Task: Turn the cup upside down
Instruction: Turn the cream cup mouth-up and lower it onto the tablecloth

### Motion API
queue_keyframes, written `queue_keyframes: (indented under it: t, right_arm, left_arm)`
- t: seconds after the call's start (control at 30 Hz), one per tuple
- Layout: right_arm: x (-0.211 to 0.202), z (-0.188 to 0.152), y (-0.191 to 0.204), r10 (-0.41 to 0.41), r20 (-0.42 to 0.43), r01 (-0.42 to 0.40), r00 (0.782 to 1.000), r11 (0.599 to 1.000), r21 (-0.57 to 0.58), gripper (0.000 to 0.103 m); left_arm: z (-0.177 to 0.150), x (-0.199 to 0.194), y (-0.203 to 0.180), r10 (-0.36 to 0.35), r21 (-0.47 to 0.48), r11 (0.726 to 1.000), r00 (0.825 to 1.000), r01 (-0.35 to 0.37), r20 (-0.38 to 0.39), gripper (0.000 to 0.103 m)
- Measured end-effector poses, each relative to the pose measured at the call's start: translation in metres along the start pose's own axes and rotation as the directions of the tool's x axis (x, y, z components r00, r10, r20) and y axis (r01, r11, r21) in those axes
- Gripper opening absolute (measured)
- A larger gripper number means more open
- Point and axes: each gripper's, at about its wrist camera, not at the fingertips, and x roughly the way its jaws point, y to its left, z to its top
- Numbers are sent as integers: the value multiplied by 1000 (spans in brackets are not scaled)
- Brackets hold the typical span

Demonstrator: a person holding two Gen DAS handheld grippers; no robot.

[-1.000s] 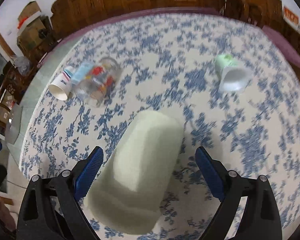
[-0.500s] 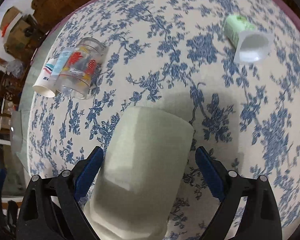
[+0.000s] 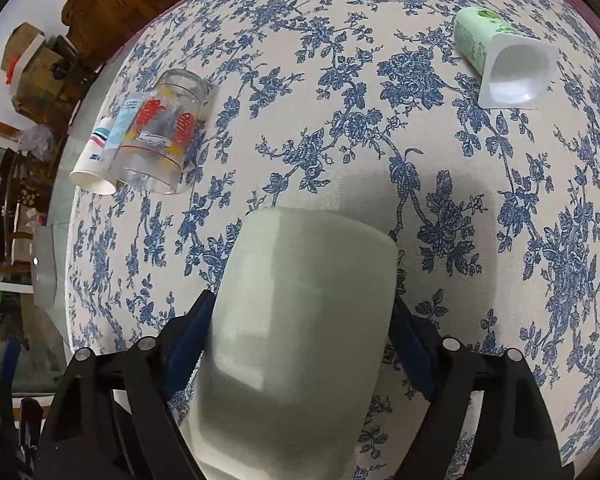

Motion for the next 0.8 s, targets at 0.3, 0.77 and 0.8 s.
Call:
queue_keyframes:
  t: [0.3, 0.77, 0.8]
  right_arm:
    - [-38, -11, 15, 14, 164, 4, 986, 994, -107, 80]
    - [-76, -52, 48, -67, 412, 235, 909, 898, -372, 78]
    - [-75, -54, 49, -70, 416, 244, 907, 891, -382, 78]
  left_arm:
    - [-2, 1, -2, 3, 9, 1000, 1000, -3, -3, 95]
    - [-2, -1, -6, -4, 19, 1000, 1000, 4, 0, 95]
    - [-2, -1, -7, -4, 19, 1000, 1000, 4, 1, 95]
